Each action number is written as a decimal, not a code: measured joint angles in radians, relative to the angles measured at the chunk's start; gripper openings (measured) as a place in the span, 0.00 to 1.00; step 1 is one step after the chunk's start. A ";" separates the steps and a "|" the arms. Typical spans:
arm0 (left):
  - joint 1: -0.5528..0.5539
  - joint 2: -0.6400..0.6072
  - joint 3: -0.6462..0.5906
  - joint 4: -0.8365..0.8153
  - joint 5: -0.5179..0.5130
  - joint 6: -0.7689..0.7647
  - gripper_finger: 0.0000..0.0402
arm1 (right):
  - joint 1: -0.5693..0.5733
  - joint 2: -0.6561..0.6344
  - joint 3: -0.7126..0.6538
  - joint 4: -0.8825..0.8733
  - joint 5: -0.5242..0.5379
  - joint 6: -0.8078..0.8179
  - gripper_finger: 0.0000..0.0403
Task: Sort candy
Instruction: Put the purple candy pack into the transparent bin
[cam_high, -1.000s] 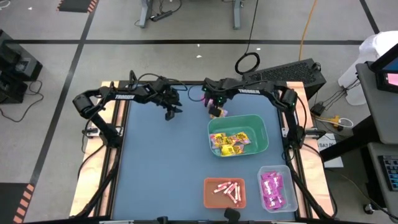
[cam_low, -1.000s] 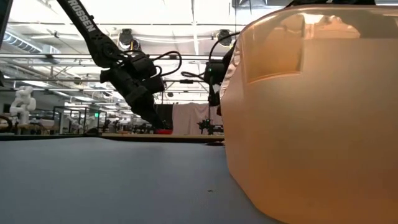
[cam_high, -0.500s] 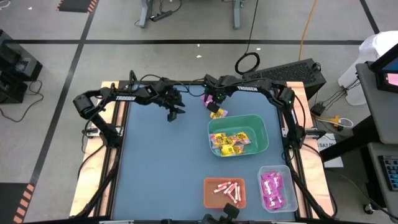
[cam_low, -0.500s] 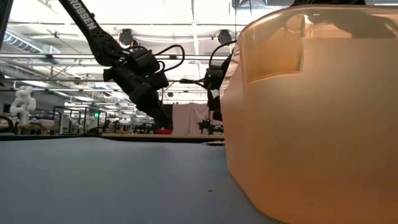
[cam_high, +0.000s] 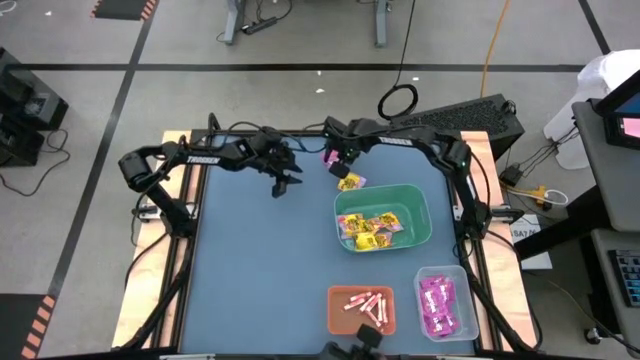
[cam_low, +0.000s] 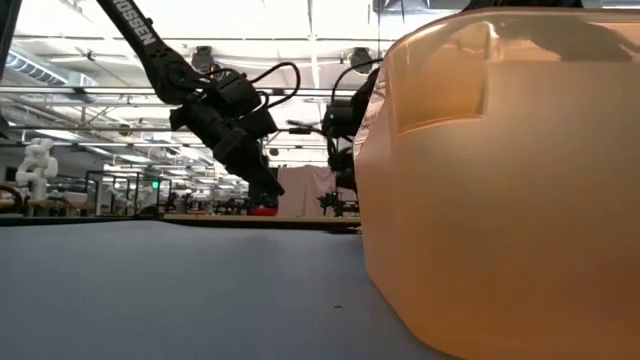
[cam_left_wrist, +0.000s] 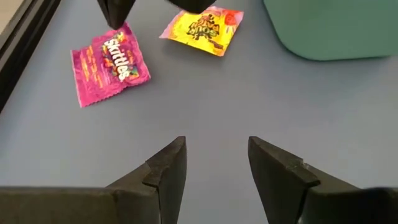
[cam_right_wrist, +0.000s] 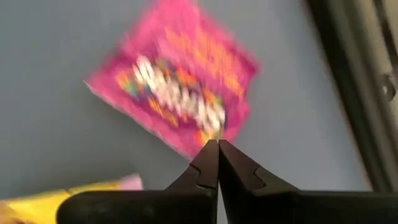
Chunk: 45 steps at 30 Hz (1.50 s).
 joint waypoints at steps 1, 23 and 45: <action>-0.002 0.000 0.000 0.000 0.000 0.000 0.44 | -0.002 0.010 0.000 -0.021 -0.002 0.001 0.00; -0.040 0.000 0.000 0.110 -0.108 0.004 0.44 | 0.060 0.040 0.080 -0.174 -0.055 -0.002 0.01; -0.058 0.059 0.000 0.116 -0.132 0.050 0.44 | 0.124 0.039 0.047 -0.090 0.087 -0.087 0.39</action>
